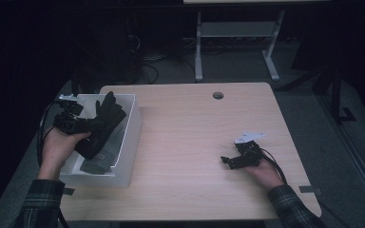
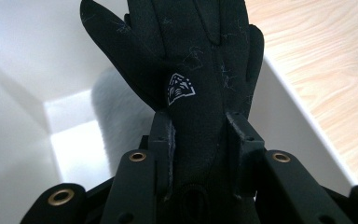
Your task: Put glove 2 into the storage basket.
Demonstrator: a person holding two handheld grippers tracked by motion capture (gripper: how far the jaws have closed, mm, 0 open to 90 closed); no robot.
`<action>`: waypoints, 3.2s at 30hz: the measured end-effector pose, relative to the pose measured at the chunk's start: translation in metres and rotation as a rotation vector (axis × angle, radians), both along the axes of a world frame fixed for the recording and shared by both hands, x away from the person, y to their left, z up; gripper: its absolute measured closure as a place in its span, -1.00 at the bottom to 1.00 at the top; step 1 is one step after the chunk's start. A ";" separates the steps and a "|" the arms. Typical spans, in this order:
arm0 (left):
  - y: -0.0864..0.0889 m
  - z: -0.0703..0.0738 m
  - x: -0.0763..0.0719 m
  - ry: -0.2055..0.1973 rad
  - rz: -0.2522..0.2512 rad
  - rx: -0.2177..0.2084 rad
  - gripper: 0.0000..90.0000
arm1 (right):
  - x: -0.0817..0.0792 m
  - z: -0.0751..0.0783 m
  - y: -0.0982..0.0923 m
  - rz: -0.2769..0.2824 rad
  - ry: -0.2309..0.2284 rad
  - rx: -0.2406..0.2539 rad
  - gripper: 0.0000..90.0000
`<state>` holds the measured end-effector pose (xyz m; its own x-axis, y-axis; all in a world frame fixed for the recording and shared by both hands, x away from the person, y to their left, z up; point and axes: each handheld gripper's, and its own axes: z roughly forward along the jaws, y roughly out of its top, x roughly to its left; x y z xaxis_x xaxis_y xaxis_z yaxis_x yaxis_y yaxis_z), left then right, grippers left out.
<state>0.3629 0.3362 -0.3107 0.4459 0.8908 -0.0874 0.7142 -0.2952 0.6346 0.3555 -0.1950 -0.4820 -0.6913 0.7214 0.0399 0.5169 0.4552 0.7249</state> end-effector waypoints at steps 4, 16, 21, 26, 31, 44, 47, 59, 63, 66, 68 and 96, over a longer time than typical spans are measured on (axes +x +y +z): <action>0.005 -0.011 0.002 0.023 0.030 0.008 0.49 | 0.000 0.000 0.000 0.000 0.001 0.000 -0.69; 0.007 -0.047 0.013 0.081 0.093 0.066 0.47 | 0.000 0.000 0.000 -0.001 0.001 0.000 -0.69; 0.010 -0.060 0.018 0.100 0.110 0.097 0.46 | 0.000 0.000 0.000 -0.001 0.001 0.000 -0.69; 0.011 -0.067 0.019 0.109 0.114 0.091 0.44 | 0.000 0.000 0.000 -0.001 0.001 0.000 -0.69; 0.010 -0.062 0.018 0.103 0.100 0.099 0.23 | 0.000 0.000 0.000 -0.001 0.000 0.000 -0.68; 0.006 -0.052 0.021 0.044 0.076 0.104 -0.32 | 0.000 0.000 0.000 -0.001 0.000 0.000 -0.69; 0.006 -0.052 0.021 0.043 0.069 0.105 -0.34 | 0.000 0.000 0.000 -0.001 0.000 0.000 -0.69; 0.004 -0.041 0.021 0.017 0.055 0.092 -0.39 | 0.000 0.000 0.000 -0.001 0.000 0.000 -0.69; 0.002 -0.033 0.019 -0.002 0.046 0.089 -0.39 | 0.000 0.000 0.000 -0.002 0.000 0.000 -0.68; 0.000 -0.029 0.018 -0.013 0.035 0.083 -0.39 | 0.000 0.000 0.000 -0.001 0.000 0.000 -0.68; -0.003 -0.026 0.017 -0.020 0.026 0.078 -0.39 | 0.000 0.000 0.000 -0.001 0.001 -0.001 -0.69; -0.104 0.007 0.012 -0.098 -0.182 -0.082 -0.39 | 0.000 0.000 0.001 0.008 0.001 0.000 -0.68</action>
